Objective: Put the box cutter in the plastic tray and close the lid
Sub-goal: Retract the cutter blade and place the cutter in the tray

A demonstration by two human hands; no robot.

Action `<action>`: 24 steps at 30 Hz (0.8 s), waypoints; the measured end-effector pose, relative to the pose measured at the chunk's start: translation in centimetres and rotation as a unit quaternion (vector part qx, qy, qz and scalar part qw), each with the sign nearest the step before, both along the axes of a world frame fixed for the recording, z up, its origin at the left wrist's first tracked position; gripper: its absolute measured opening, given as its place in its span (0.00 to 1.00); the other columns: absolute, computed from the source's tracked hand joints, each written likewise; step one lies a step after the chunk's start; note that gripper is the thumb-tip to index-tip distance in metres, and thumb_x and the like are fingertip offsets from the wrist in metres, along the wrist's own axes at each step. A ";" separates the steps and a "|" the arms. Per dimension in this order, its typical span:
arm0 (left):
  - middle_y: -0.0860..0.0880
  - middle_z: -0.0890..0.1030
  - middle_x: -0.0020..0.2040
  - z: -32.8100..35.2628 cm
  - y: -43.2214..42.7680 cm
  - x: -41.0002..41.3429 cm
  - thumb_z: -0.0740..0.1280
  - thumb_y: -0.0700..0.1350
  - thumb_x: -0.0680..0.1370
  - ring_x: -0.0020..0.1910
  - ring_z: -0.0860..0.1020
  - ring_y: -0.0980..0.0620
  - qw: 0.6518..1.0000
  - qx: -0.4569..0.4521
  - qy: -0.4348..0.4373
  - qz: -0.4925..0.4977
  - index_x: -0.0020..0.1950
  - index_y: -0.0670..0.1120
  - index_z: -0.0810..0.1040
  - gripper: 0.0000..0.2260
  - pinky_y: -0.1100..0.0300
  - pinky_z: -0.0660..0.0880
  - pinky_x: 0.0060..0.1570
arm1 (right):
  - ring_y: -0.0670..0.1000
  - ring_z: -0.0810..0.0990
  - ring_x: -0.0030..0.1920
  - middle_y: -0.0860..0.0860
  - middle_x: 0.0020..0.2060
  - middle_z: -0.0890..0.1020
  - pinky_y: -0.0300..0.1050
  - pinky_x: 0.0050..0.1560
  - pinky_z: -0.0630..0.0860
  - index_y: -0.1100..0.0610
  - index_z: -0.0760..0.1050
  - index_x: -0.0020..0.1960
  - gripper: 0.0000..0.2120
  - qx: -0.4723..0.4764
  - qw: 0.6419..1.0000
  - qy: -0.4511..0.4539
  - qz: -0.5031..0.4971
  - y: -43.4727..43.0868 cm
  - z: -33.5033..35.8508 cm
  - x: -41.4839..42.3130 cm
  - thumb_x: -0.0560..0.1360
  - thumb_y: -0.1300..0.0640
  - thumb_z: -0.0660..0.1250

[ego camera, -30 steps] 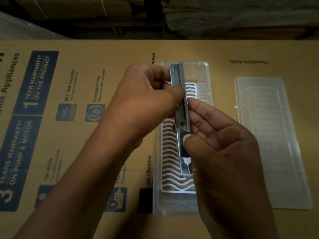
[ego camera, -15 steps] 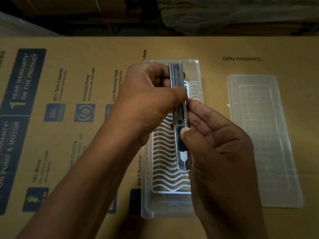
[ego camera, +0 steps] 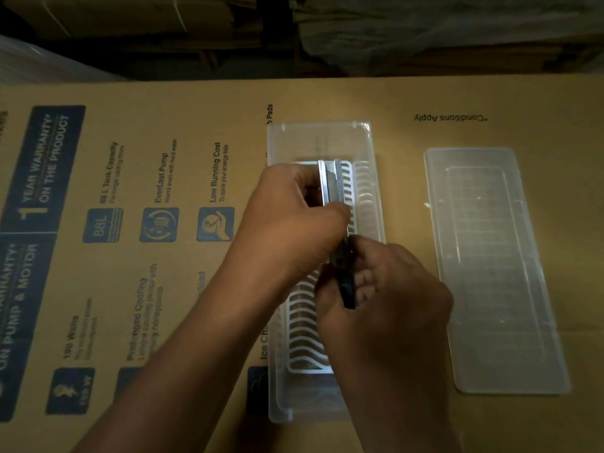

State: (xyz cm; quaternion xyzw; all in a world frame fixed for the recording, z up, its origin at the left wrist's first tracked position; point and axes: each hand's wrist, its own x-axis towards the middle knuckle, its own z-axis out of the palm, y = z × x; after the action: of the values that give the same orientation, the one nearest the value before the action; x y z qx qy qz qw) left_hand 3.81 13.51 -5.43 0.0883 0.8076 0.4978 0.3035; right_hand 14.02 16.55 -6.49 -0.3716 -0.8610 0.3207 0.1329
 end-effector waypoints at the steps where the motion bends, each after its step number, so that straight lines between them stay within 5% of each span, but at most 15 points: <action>1: 0.39 0.86 0.42 0.0 -0.2 0.1 0.63 0.41 0.62 0.42 0.84 0.38 1.000 -0.010 0.004 -0.015 0.44 0.41 0.84 0.15 0.37 0.81 0.44 | 0.50 0.80 0.33 0.51 0.36 0.83 0.39 0.33 0.77 0.57 0.83 0.50 0.12 -0.005 1.000 -0.014 0.006 -0.1 -0.2 0.1 0.66 0.57 0.75; 5: 0.54 0.83 0.37 -0.4 -1.6 -0.2 0.66 0.43 0.68 0.36 0.82 0.58 0.990 -0.037 0.131 0.032 0.56 0.49 0.82 0.17 0.59 0.81 0.38 | 0.46 0.75 0.34 0.51 0.37 0.81 0.23 0.35 0.64 0.57 0.82 0.46 0.06 -0.022 0.999 -0.042 0.015 -0.6 -0.8 -0.1 0.70 0.56 0.72; 7: 0.57 0.82 0.37 -0.3 -2.2 -0.5 0.64 0.44 0.69 0.36 0.81 0.61 0.981 -0.028 0.177 0.068 0.53 0.51 0.82 0.14 0.67 0.77 0.34 | 0.45 0.76 0.34 0.50 0.37 0.81 0.23 0.33 0.62 0.57 0.81 0.45 0.07 -0.031 0.998 -0.051 0.019 -0.9 -1.0 -0.6 0.73 0.54 0.70; 13: 0.57 0.82 0.36 -0.8 -3.3 -0.5 0.68 0.40 0.73 0.36 0.82 0.58 0.971 -0.009 0.215 0.100 0.44 0.54 0.82 0.08 0.59 0.80 0.38 | 0.44 0.71 0.33 0.51 0.38 0.83 0.21 0.26 0.55 0.57 0.80 0.44 0.05 -0.016 0.998 -0.063 0.016 -1.3 -2.1 -1.3 0.73 0.56 0.69; 18: 0.57 0.83 0.36 -1.1 -3.6 -0.5 0.68 0.40 0.73 0.36 0.82 0.58 0.971 -0.007 0.218 0.098 0.42 0.56 0.81 0.10 0.61 0.80 0.38 | 0.45 0.72 0.34 0.52 0.39 0.83 0.22 0.30 0.56 0.58 0.79 0.45 0.03 -0.012 0.997 -0.071 -0.011 -1.9 -3.0 -1.8 0.73 0.59 0.69; 21: 0.57 0.83 0.37 -1.1 -4.0 -0.6 0.68 0.39 0.74 0.37 0.82 0.58 0.972 0.002 0.217 0.091 0.43 0.55 0.81 0.10 0.64 0.79 0.37 | 0.48 0.77 0.38 0.52 0.42 0.82 0.30 0.32 0.66 0.57 0.78 0.49 0.06 -0.020 0.997 -0.074 -0.009 -2.2 -3.0 -1.8 0.74 0.56 0.68; 24: 0.58 0.82 0.36 -1.1 -4.2 -0.6 0.68 0.39 0.74 0.37 0.81 0.59 0.971 0.007 0.220 0.090 0.42 0.55 0.81 0.10 0.68 0.76 0.35 | 0.47 0.76 0.39 0.52 0.44 0.81 0.26 0.33 0.61 0.57 0.78 0.51 0.09 -0.013 0.998 -0.069 0.001 -2.3 -2.2 -1.6 0.75 0.53 0.67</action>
State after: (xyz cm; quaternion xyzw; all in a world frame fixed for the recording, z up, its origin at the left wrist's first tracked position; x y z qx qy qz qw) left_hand 3.18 9.36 -6.53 0.1247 0.8555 0.4973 0.0722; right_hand 12.44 14.26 -8.65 -0.3940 -0.8642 0.3055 0.0678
